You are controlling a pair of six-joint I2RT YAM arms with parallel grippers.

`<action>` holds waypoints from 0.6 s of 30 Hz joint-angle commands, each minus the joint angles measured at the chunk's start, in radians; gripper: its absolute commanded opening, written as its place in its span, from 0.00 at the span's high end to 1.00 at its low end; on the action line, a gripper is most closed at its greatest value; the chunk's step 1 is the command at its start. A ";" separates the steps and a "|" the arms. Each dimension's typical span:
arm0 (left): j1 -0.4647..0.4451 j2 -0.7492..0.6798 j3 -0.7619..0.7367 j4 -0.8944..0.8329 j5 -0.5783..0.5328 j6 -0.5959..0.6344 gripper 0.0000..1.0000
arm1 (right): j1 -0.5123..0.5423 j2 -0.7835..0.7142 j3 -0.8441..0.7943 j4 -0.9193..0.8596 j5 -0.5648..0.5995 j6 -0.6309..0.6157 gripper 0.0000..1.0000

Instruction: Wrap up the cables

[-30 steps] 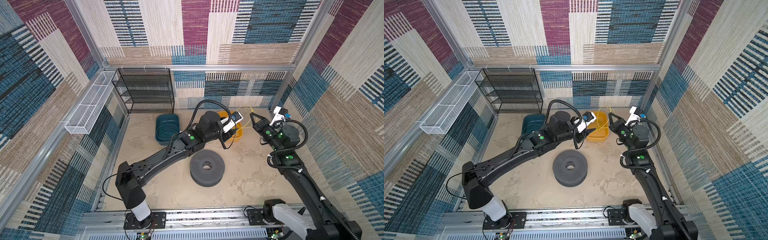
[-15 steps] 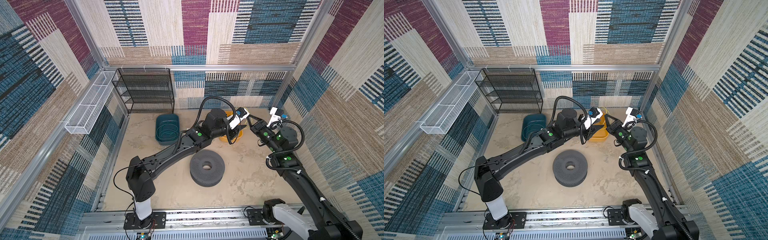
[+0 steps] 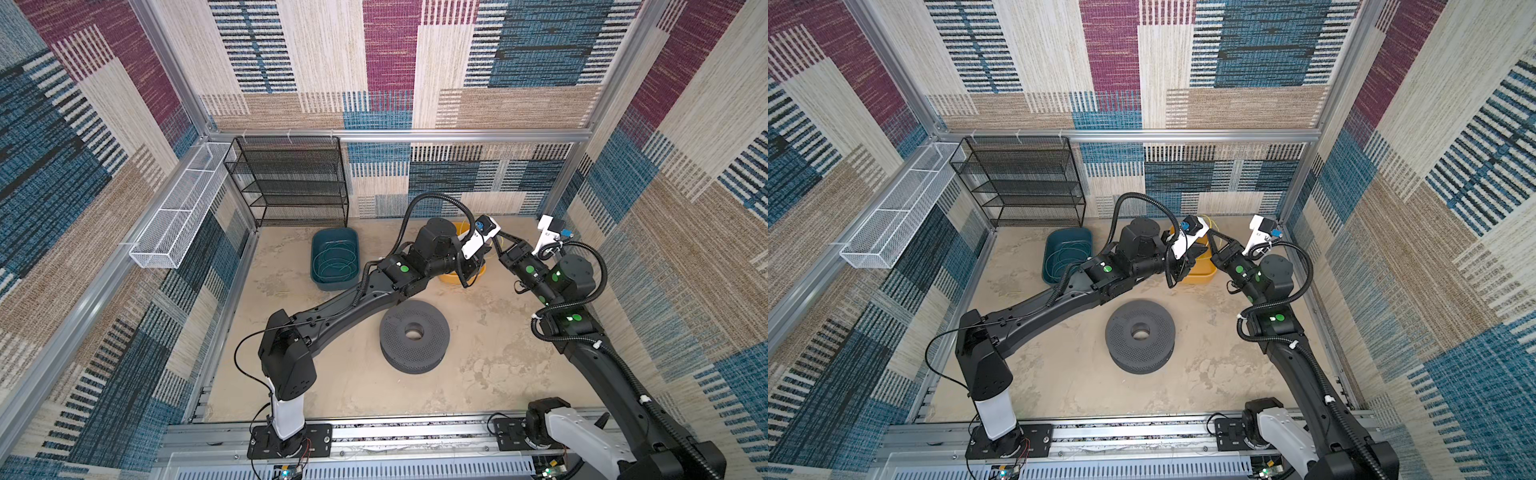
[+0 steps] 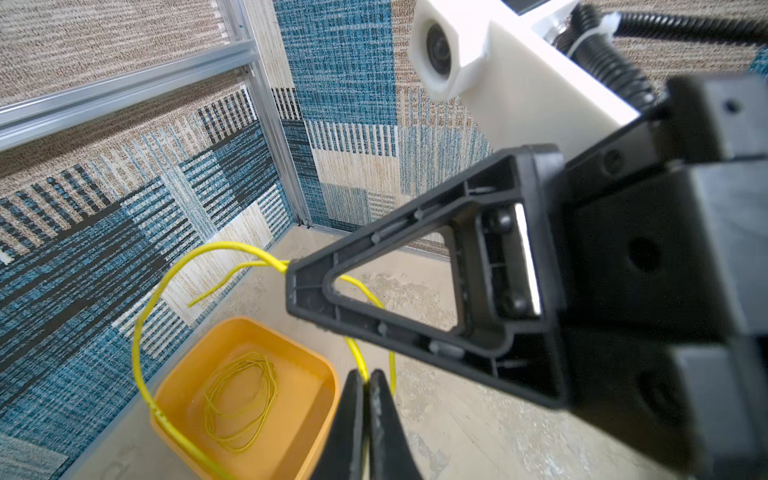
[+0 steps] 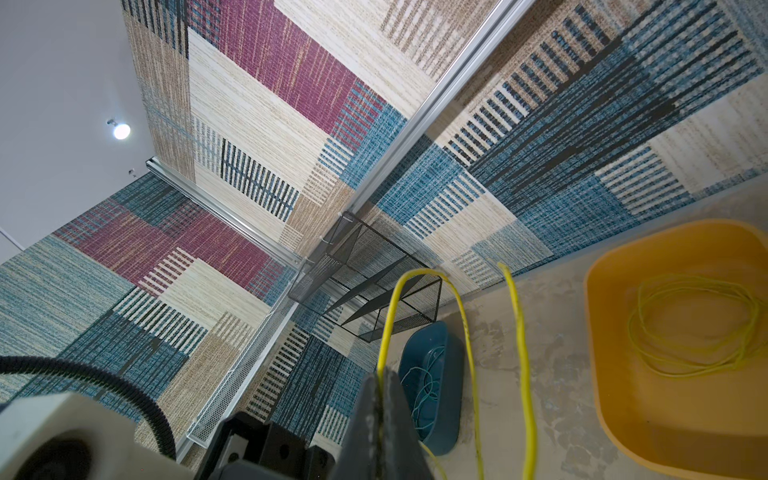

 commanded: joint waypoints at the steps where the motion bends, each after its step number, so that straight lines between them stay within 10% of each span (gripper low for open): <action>1: -0.001 -0.013 -0.016 0.037 0.010 -0.004 1.00 | 0.006 0.002 -0.008 0.042 -0.024 0.015 1.00; 6: -0.002 -0.044 -0.076 0.068 0.015 -0.009 1.00 | 0.007 -0.003 -0.010 0.038 -0.035 0.012 0.97; 11: 0.000 -0.067 -0.115 0.082 0.031 -0.017 1.00 | 0.007 -0.025 -0.017 0.020 -0.020 0.010 0.61; 18: 0.002 -0.120 -0.216 0.140 -0.017 -0.016 1.00 | 0.007 -0.087 0.039 -0.097 0.044 -0.084 0.48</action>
